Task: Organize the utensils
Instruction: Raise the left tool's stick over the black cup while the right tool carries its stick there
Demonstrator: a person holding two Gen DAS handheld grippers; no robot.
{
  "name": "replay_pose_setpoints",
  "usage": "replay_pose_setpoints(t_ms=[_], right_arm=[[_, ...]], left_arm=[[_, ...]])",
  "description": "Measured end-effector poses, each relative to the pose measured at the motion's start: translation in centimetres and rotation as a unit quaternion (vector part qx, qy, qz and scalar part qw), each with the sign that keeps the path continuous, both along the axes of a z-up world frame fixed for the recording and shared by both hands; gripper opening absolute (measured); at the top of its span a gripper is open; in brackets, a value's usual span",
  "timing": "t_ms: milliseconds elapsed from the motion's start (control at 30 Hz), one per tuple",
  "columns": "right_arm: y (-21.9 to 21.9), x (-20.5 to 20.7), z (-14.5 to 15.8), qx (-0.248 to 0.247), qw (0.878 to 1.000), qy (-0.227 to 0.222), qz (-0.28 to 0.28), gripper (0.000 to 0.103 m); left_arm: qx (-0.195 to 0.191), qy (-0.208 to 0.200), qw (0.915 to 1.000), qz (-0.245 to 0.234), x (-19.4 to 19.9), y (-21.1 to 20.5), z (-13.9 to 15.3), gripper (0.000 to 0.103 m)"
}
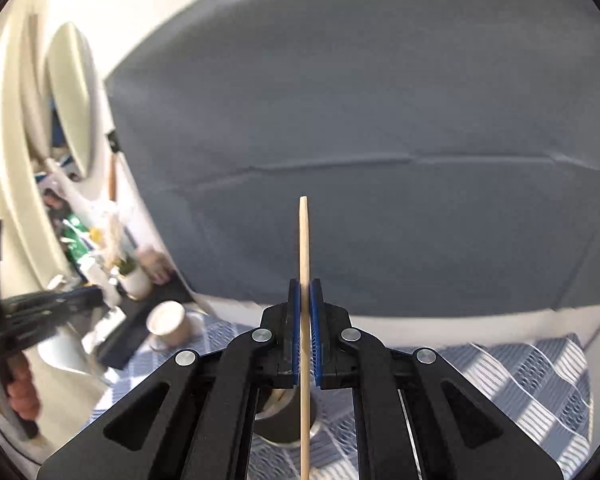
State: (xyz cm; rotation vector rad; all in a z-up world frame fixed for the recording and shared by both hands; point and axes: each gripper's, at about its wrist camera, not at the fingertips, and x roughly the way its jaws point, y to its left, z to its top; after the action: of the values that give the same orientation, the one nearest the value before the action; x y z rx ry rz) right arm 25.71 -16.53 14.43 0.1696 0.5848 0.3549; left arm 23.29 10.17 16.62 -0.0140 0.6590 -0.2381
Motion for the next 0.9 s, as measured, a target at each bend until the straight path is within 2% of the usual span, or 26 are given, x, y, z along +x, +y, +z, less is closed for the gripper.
replay_pose_setpoints(t_ms=[233, 333, 400, 533, 733, 900], right_arm=[[2.4, 0.3, 1.5, 0.047, 0.998, -0.042, 0.025, 0.005], [3.1, 0.9, 1.1, 0.066, 0.996, -0.056, 0.025, 0.005], [3.5, 1.6, 0.4, 0.078, 0.995, -0.061, 0.022, 0.005], [3.5, 2.5, -1.1, 0.106, 0.991, -0.080, 0.013, 0.005], [4.0, 3.6, -4.2, 0.121, 0.986, -0.115, 0.008, 0.005], [4.4, 3.9, -7.7, 0.114, 0.986, -0.124, 0.015, 0.005]], left_arm=[[-0.054, -0.040, 0.9953, -0.069, 1.2, -1.7, 0.1, 0.005], [-0.062, -0.064, 0.9925, -0.083, 2.0, -2.1, -0.7, 0.005], [-0.070, -0.095, 0.9888, -0.091, 2.3, -2.3, -1.5, 0.005], [-0.095, -0.128, 0.9802, -0.117, 3.4, -2.3, -3.5, 0.005], [-0.157, -0.143, 0.9659, -0.148, 5.3, -2.3, -7.7, 0.005], [-0.149, -0.156, 0.9648, -0.150, 4.8, -3.0, -10.8, 0.005]])
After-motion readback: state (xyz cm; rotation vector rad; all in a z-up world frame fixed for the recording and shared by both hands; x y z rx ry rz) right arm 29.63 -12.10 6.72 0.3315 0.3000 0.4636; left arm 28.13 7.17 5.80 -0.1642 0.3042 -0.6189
